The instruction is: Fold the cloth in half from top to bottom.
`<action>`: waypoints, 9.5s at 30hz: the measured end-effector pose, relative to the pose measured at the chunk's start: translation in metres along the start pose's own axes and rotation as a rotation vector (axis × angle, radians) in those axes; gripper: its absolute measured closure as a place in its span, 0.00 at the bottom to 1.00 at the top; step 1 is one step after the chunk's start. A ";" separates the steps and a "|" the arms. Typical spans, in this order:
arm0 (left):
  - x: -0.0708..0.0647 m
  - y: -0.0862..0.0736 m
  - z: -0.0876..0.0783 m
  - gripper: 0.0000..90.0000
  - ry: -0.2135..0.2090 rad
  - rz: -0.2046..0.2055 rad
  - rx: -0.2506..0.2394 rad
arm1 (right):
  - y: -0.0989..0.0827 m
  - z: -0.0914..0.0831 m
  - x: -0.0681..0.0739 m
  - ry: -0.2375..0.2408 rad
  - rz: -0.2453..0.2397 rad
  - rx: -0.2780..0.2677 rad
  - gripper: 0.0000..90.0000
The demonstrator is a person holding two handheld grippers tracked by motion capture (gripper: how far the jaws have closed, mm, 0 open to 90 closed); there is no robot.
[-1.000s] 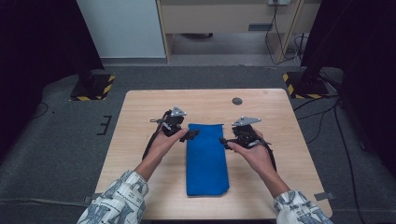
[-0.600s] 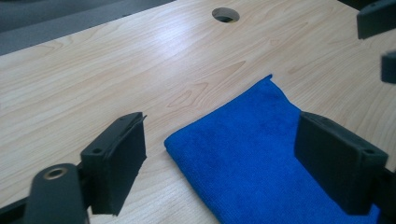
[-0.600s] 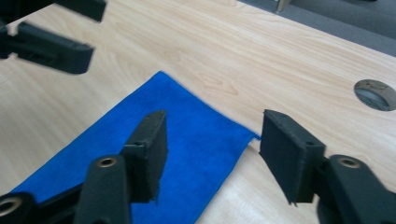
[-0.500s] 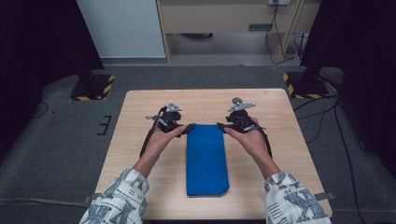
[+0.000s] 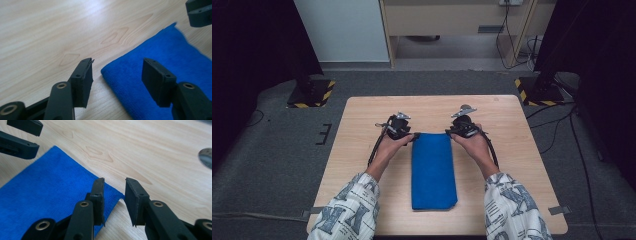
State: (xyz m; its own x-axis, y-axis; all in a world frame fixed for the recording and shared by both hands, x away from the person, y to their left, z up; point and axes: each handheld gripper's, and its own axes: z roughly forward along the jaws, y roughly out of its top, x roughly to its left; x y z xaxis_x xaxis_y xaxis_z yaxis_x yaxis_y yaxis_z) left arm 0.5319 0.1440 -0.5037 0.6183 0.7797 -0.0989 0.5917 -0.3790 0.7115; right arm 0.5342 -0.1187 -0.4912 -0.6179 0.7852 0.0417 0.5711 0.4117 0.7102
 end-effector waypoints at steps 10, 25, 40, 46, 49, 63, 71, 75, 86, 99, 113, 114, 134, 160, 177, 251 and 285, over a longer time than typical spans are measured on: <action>0.005 -0.005 0.015 0.44 0.032 -0.023 0.003 | -0.004 0.026 -0.010 -0.002 0.084 0.012 0.66; 0.001 -0.008 0.024 0.57 0.031 -0.002 0.032 | -0.006 0.043 0.004 0.018 0.037 0.047 0.69; -0.011 -0.005 0.019 0.94 -0.027 -0.030 0.044 | -0.010 0.029 0.005 0.091 0.068 0.028 0.96; -0.015 0.006 0.008 0.95 -0.019 -0.022 -0.005 | -0.003 0.015 0.003 0.083 0.067 -0.007 0.96; -0.017 0.009 0.002 0.95 -0.018 -0.017 -0.027 | 0.001 0.006 0.002 0.084 0.070 -0.026 0.96; -0.020 0.037 -0.024 0.95 0.003 0.022 -0.102 | 0.023 -0.019 0.001 0.069 0.055 -0.103 0.96; -0.020 0.043 -0.028 0.95 0.005 0.034 -0.123 | 0.031 -0.025 -0.002 0.058 0.049 -0.133 0.96; -0.021 0.041 -0.030 0.95 0.003 0.043 -0.122 | 0.028 -0.026 0.000 0.065 0.041 -0.131 0.96; -0.029 0.032 -0.039 0.95 -0.008 0.066 -0.121 | 0.014 -0.033 0.011 0.081 0.026 -0.136 0.96; -0.045 0.013 -0.059 0.95 -0.023 0.086 -0.123 | -0.001 -0.057 0.034 0.086 -0.006 -0.153 0.96; -0.058 -0.005 -0.074 0.95 -0.061 0.095 -0.115 | -0.020 -0.070 0.049 0.107 -0.044 -0.154 0.96; -0.059 -0.007 -0.074 0.95 -0.066 0.088 -0.114 | -0.021 -0.071 0.049 0.109 -0.044 -0.154 0.96; -0.068 -0.023 -0.084 0.94 -0.094 0.101 -0.117 | -0.039 -0.078 0.057 0.156 -0.055 -0.162 0.96; -0.076 -0.036 -0.093 0.93 -0.126 0.113 -0.119 | -0.055 -0.088 0.069 0.176 -0.085 -0.168 0.95; -0.083 -0.061 -0.088 0.93 -0.165 0.108 -0.089 | -0.077 -0.085 0.076 0.199 -0.088 -0.138 0.94; -0.102 -0.118 -0.098 0.70 -0.239 0.133 -0.026 | -0.120 -0.101 0.102 0.269 -0.077 -0.086 0.66; -0.084 -0.098 -0.106 0.35 -0.153 0.119 -0.065 | -0.109 -0.080 0.102 0.126 -0.102 -0.062 0.30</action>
State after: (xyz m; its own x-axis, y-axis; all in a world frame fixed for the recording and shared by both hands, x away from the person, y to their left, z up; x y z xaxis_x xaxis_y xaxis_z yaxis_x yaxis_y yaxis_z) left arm 0.3671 0.1687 -0.4919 0.7565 0.6442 -0.1125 0.4781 -0.4274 0.7673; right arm 0.3660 -0.1207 -0.5079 -0.7359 0.6751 0.0519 0.4698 0.4538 0.7572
